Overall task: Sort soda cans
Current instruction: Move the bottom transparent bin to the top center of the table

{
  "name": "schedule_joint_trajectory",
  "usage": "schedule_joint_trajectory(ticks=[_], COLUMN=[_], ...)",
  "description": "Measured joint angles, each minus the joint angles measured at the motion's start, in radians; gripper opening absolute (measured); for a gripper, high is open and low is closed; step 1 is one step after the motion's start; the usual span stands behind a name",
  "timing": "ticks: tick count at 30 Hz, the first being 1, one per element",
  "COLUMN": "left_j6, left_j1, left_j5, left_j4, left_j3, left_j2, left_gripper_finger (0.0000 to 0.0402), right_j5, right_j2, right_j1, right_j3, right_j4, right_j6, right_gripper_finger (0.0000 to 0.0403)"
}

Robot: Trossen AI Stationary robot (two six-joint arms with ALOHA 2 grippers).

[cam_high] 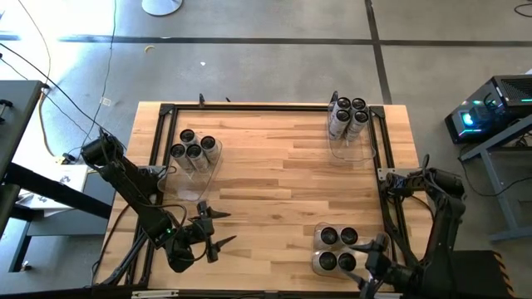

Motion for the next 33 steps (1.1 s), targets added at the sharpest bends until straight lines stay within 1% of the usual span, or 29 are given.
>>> schedule_joint_trajectory(ticks=[3, 5, 8, 10, 14, 17, 19, 21, 24, 26, 30, 31, 33], left_j6=[0.001, 0.020, 0.053, 0.090, 0.260, 0.439, 0.524, 0.583, 0.702, 0.798, 0.938, 0.974, 1.054], left_j1=[-0.001, 0.000, 0.000, 0.000, 0.009, 0.035, 0.069, 0.120, 0.206, 0.271, 0.386, 0.408, 0.440], left_j5=[0.003, 0.025, 0.062, 0.089, 0.163, 0.228, 0.309, 0.439, 0.601, 0.716, 0.957, 0.996, 1.037], left_j4=[0.000, 0.001, 0.007, 0.022, 0.126, 0.231, 0.312, 0.370, 0.417, 0.414, 0.412, 0.409, 0.400], left_j3=[0.000, 0.000, 0.000, 0.000, 0.000, 0.000, 0.000, 0.000, 0.000, 0.011, 0.055, 0.065, 0.084], left_j2=[0.000, 0.000, 0.000, 0.000, 0.005, 0.024, 0.039, 0.054, 0.074, 0.088, 0.126, 0.137, 0.159], left_gripper_finger=[0.0333, 0.0333, 0.0333, 0.0333, 0.0330, 0.0324, 0.0321, 0.0320, 0.0319, 0.0319, 0.0319, 0.0319, 0.0319], right_j5=[-0.043, -0.056, -0.058, -0.041, 0.050, 0.065, 0.057, 0.056, 0.031, -0.004, -0.076, -0.098, -0.125], right_j2=[0.000, 0.000, 0.000, 0.000, -0.001, -0.001, -0.001, 0.000, -0.001, -0.001, -0.005, -0.005, -0.005], right_j1=[-0.015, -0.024, -0.036, -0.044, -0.081, -0.139, -0.192, -0.249, -0.340, -0.399, -0.492, -0.508, -0.529], right_j3=[0.062, 0.102, 0.156, 0.184, 0.198, 0.197, 0.197, 0.196, 0.199, 0.210, 0.233, 0.240, 0.255], right_j4=[-0.071, -0.112, -0.160, -0.163, -0.135, -0.128, -0.124, -0.101, -0.023, 0.035, 0.131, 0.141, 0.139], right_j6=[-0.001, -0.003, -0.019, -0.050, -0.068, -0.116, -0.170, -0.270, -0.499, -0.659, -0.924, -0.979, -1.042], right_gripper_finger=[0.0325, 0.0325, 0.0325, 0.0325, 0.0326, 0.0326, 0.0326, 0.0326, 0.0326, 0.0326, 0.0326, 0.0326, 0.0326])
